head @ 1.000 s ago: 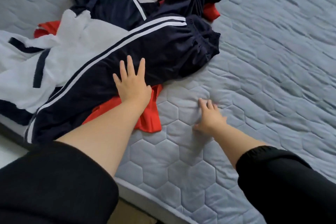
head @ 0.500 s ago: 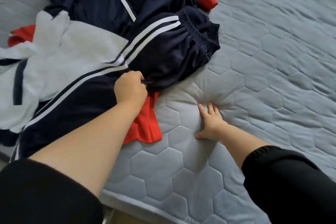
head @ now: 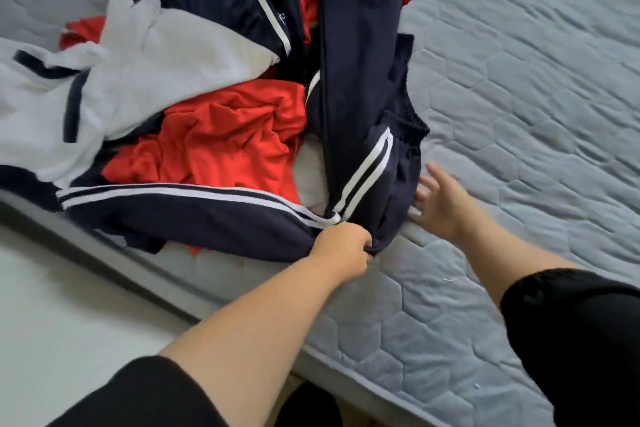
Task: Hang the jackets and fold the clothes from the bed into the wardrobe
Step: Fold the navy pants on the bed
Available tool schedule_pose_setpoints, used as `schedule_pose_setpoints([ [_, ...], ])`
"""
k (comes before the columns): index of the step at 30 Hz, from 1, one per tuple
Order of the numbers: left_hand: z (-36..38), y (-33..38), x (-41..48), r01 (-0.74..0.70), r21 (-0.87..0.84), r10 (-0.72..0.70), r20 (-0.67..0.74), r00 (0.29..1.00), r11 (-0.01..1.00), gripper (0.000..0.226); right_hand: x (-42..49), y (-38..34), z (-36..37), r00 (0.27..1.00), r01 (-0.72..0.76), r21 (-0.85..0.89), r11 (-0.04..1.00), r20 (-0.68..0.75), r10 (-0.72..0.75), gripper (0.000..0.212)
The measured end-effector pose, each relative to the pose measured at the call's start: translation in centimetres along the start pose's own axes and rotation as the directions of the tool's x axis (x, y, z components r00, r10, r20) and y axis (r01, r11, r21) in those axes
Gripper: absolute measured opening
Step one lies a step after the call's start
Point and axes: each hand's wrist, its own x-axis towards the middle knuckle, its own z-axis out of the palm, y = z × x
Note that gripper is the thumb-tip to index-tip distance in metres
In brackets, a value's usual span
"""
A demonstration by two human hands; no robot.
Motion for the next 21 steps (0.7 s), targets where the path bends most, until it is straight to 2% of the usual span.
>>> schedule_pose_setpoints([
  [2,1.0,1.9,-1.4,-0.054,-0.036,0.056,0.064,0.996,0.998,0.018,-2.0,1.9,0.2,0.999,-0.012,-0.100,0.995,0.033,0.016,0.035],
  [3,1.4,2.8,-2.2,-0.077,-0.050,0.080,0.081,0.993,0.996,0.019,-2.7,2.7,0.5,1.000,0.009,-0.116,0.993,0.003,-0.009,0.033],
  [6,1.9,4.7,-4.3,-0.096,-0.073,0.102,0.092,0.990,0.993,0.023,-5.4,3.8,0.8,0.967,0.134,-0.082,0.988,-0.208,-0.149,0.041],
  [10,1.3,6.2,-7.4,-0.066,-0.087,0.077,0.130,0.989,0.994,0.030,-10.8,4.6,-1.3,0.964,0.145,-0.177,0.973,-0.197,-0.180,0.043],
  [12,0.7,6.5,-8.5,0.014,-0.161,-0.008,0.035,0.999,0.987,0.032,-13.2,5.5,-2.7,0.964,0.140,-0.258,0.956,-0.183,-0.191,0.041],
  [15,0.0,8.7,-10.4,0.092,-0.214,-0.147,-0.260,0.954,0.972,0.031,-17.4,6.4,-5.2,0.953,0.165,-0.316,0.934,-0.193,-0.234,0.044],
  [18,0.1,12.2,-11.9,0.011,-0.240,-0.096,-0.346,0.933,0.971,0.036,-21.6,6.6,-7.8,0.929,0.228,-0.265,0.937,-0.229,-0.290,0.043],
  [21,0.8,15.8,-13.4,-0.138,-0.206,0.044,-0.404,0.914,0.969,0.038,-25.8,6.5,-10.4,0.926,0.312,-0.123,0.942,-0.183,-0.331,0.022],
])
